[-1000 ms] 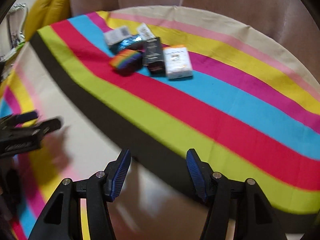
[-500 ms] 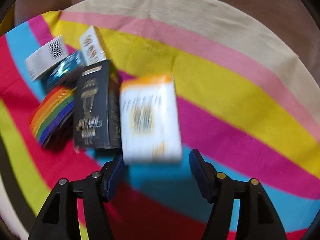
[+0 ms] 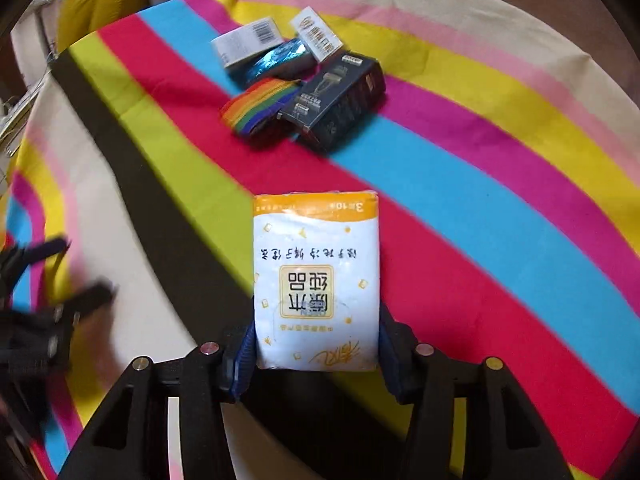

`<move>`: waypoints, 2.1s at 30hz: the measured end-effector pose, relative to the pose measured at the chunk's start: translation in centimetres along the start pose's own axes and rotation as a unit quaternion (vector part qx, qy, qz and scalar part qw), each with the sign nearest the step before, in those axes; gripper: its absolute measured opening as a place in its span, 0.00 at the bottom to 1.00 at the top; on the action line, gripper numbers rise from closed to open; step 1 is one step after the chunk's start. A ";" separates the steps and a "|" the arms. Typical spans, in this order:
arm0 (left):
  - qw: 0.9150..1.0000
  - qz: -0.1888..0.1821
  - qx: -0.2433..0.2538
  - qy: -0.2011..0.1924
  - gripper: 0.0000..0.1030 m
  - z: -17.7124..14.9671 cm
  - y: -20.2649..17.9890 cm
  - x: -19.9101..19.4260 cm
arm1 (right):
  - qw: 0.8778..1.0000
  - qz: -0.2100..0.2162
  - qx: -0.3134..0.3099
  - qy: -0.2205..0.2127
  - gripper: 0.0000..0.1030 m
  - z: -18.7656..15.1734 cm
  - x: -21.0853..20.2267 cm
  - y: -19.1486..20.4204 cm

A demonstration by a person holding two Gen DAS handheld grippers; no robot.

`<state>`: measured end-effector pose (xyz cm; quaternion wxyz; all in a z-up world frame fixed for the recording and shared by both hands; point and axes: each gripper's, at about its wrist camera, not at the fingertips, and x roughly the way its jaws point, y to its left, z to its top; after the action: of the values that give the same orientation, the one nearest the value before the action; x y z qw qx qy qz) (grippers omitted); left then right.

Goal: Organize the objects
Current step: 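Return to the table and grasp the orange-topped tissue pack with the right tool, then grasp the rainbow-striped strap roll with the left tool while the right tool holds the tissue pack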

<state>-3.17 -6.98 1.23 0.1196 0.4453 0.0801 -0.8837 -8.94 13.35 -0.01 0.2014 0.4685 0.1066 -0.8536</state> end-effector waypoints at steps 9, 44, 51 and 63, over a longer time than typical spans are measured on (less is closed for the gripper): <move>1.000 0.004 0.001 0.002 1.00 -0.2 0.1 -0.1 | 0.999 -0.013 0.013 -0.046 0.51 -0.4 0.2 -0.4; 0.992 -0.065 0.109 -0.013 0.61 1.9 -3.7 1.2 | 0.998 -0.020 0.029 -0.050 0.51 -0.2 -0.3 -0.8; 0.994 -0.062 0.091 -0.013 0.71 -0.3 -2.8 -0.3 | 0.998 -0.022 0.027 -0.050 0.51 0.0 -0.2 -0.7; 0.993 -0.062 0.094 -0.022 0.62 -2.1 -0.7 -2.3 | 0.998 -0.022 0.025 -0.051 0.52 0.0 -0.1 -0.6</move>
<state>-0.45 -5.51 1.89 0.0237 0.4290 0.0220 -0.9027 -9.13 13.92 0.08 0.1755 0.4272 0.0850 -0.8829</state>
